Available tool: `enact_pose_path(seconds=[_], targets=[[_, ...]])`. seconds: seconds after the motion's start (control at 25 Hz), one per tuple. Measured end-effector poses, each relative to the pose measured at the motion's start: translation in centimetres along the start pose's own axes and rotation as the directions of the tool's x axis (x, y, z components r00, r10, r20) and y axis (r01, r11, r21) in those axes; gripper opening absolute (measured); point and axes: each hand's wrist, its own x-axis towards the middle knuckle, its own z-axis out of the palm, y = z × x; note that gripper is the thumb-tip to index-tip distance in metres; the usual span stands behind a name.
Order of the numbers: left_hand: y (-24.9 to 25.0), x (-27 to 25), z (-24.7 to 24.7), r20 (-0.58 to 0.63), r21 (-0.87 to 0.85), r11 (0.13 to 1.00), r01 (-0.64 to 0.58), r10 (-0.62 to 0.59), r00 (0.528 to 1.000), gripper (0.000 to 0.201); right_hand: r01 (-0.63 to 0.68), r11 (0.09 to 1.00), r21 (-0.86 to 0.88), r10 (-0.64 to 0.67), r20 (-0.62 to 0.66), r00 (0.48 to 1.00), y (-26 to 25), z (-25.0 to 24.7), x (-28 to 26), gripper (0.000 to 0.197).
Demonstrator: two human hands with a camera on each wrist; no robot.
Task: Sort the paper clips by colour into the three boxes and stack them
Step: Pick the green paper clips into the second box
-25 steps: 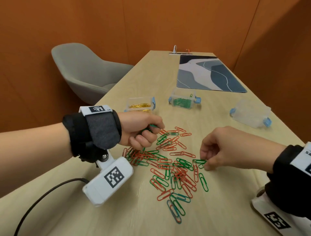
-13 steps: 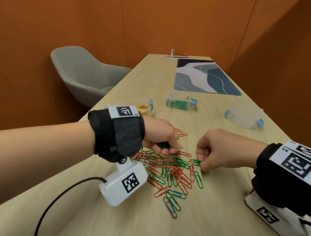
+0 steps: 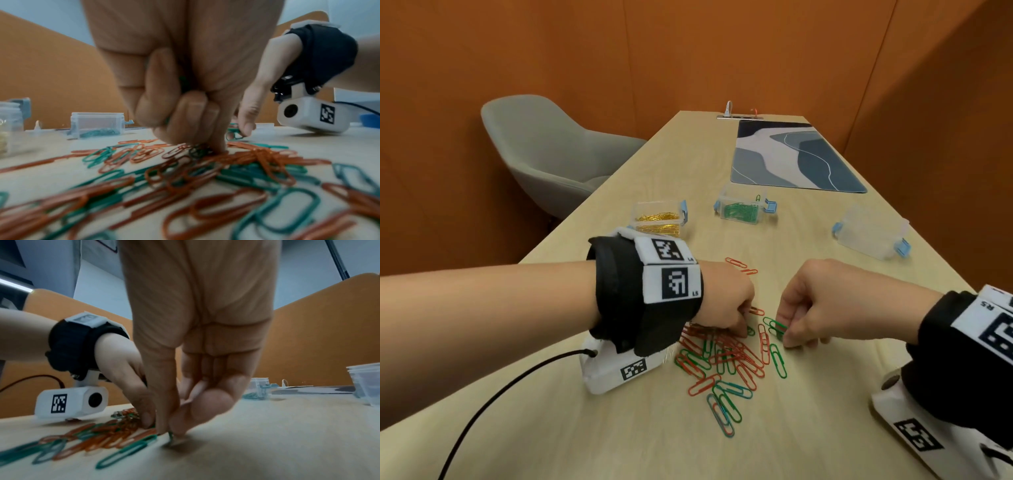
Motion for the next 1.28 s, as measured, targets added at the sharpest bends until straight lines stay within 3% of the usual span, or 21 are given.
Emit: enact_pose_path(seconds=[0.12, 0.2, 0.28, 0.36, 0.52, 0.64, 0.76, 1.0, 1.08, 1.16, 1.28], targets=[[-0.7, -0.2, -0.5, 0.011, -0.029, 0.999, 0.031, -0.031, 0.999, 0.03, -0.027, 1.0, 0.01, 0.026, 0.01, 1.0, -0.5, 0.5, -0.3, 0.008], [-1.8, -0.7, -1.1, 0.049, -0.219, 0.973, 0.079, -0.07, 0.996, 0.023, -0.059, 0.998, 0.028, 0.059, 0.011, 0.998, -0.9, 0.8, -0.4, 0.01], [-3.2, -1.6, -1.5, 0.149, -0.558, 0.815, 0.154, -0.085, 0.985, 0.02, -0.096, 0.995, 0.041, 0.095, 0.021, 0.995, -1.3, 1.1, -0.6, 0.013], [-4.6, -2.4, -1.4, 0.221, -0.746, 0.627, 0.224, -0.085, 0.972, 0.024, -0.121, 0.992, 0.044, 0.12, 0.015, 0.993, -1.8, 1.1, -0.8, 0.017], [-6.0, -3.3, -0.3, 0.303, -0.859, 0.412, 0.303, -0.067, 0.951, 0.021, -0.16, 0.987, -0.005, 0.16, 0.003, 0.987, -2.4, 1.3, -0.8, 0.022], [-6.4, -3.9, 0.1, 0.27, -0.935, 0.229, 0.27, -0.032, 0.962, 0.021, -0.177, 0.981, -0.086, 0.177, -0.001, 0.984, -2.5, 1.4, -0.6, 0.021], [-6.7, -4.3, 0.5, 0.227, -0.971, 0.067, 0.229, -0.041, 0.973, 0.019, -0.209, 0.973, -0.094, 0.216, 0.078, 0.973, -2.7, 1.1, -0.5, 0.023], [-6.7, -4.9, 1.1, 0.167, -0.986, -0.039, 0.163, -0.15, 0.974, 0.011, -0.182, 0.979, -0.094, 0.191, 0.096, 0.977, -2.6, 1.1, -0.1, 0.031], [-6.7, -4.8, 1.2, 0.149, -0.989, -0.049, 0.142, -0.167, 0.975, 0.007, -0.135, 0.991, -0.022, 0.136, 0.061, 0.989, -2.5, 0.7, 0.3, 0.024], [-6.7, -4.3, 1.1, 0.143, -0.99, -0.035, 0.139, -0.171, 0.975, 0.015, -0.008, 0.997, 0.073, 0.014, -0.084, 0.996, -2.5, 0.3, 1.0, 0.011], [-6.3, -3.3, 1.0, 0.178, -0.983, 0.013, 0.182, -0.157, 0.971, 0.03, 0.278, 0.945, 0.175, -0.207, -0.34, 0.918, -3.4, 0.2, 2.2, 0.002]])
